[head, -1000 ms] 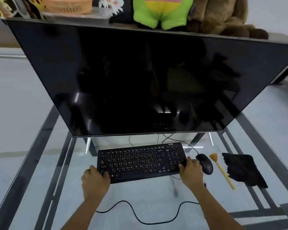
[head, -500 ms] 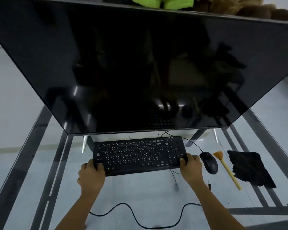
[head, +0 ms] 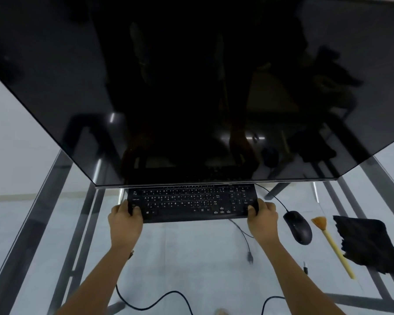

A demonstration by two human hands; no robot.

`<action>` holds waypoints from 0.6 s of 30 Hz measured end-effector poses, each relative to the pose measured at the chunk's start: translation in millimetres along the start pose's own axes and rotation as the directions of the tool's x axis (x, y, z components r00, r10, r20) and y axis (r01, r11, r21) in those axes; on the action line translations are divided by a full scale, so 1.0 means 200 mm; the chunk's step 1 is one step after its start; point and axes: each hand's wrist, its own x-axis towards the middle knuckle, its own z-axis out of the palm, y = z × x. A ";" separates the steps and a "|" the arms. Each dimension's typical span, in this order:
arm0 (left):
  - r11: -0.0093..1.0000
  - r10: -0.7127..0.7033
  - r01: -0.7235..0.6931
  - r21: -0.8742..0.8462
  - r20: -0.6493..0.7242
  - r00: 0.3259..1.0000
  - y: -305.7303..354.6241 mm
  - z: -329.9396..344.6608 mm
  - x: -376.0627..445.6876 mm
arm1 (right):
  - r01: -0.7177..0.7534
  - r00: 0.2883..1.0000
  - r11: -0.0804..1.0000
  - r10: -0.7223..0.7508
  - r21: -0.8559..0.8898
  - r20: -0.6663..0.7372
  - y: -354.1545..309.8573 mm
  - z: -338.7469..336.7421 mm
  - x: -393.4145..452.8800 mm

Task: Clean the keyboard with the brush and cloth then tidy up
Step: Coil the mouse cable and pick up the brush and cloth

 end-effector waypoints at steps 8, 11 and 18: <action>0.987 0.011 -0.011 0.159 0.005 1.000 -0.02 0.02 -0.03 | 0.072 0.997 0.997 -0.072 -0.003 0.003 0.00 0.01 0.00; 0.951 0.152 -0.141 0.275 -0.020 0.988 0.04 0.06 -0.17 | 0.081 0.995 0.996 -0.083 -0.032 -0.052 0.07 -0.08 -0.04; 0.704 0.536 -0.655 0.274 0.401 0.743 0.27 0.42 -0.48 | -0.015 0.989 0.983 -0.013 -0.183 -0.150 0.42 -0.37 -0.10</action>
